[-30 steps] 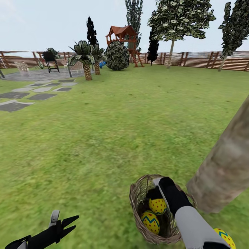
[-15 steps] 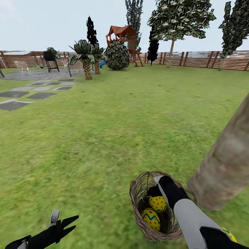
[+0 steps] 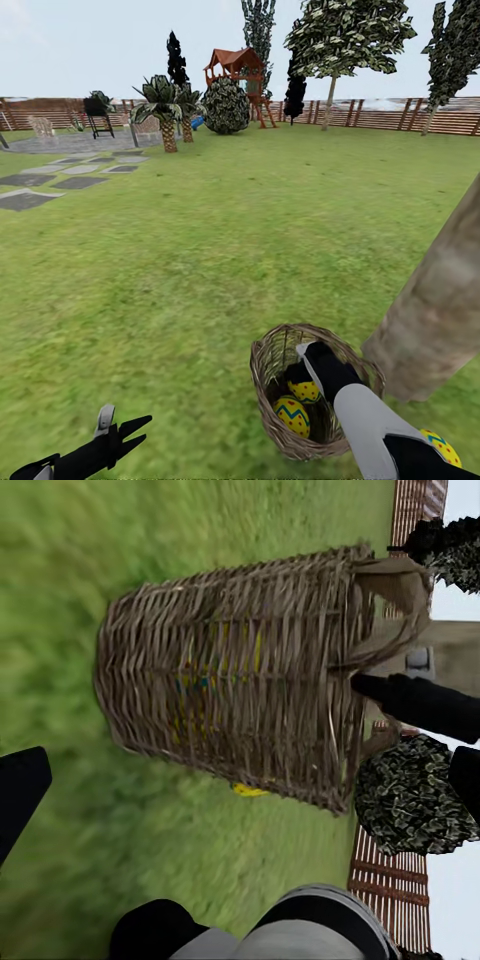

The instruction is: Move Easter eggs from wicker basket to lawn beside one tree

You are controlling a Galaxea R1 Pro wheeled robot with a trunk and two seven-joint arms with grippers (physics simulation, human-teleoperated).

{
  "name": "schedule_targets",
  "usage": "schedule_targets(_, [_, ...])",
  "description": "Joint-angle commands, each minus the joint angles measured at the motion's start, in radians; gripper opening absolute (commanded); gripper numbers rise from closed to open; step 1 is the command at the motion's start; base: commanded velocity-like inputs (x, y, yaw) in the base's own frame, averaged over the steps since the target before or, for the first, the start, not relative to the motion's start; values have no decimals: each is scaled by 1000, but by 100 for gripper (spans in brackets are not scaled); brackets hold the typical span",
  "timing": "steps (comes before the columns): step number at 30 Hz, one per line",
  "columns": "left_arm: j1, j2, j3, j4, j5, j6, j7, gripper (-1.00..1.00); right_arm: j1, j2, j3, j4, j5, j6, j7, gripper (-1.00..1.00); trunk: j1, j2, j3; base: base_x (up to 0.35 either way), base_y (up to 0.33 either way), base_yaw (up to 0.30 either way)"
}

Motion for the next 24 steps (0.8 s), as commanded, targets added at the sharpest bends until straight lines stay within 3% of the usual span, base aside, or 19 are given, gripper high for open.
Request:
schedule_targets(1, [-1, 1, -6, 0, 9, 10, -2, 100, -2, 1, -7, -1, 11, 3, 8, 100, 4, -8, -4, 0, 0, 0])
schedule_targets(19, [-1, 1, -6, 0, 9, 10, -2, 100, -4, 8, -7, 0, 12, 1, 16, 100, 73, -134, -61, 0, 0, 0])
schedule_targets(24, [-1, 1, -6, 0, 9, 10, -2, 100, -4, 9, -7, 0, 12, 1, 18, 100, 75, -135, -80, 0, 0, 0])
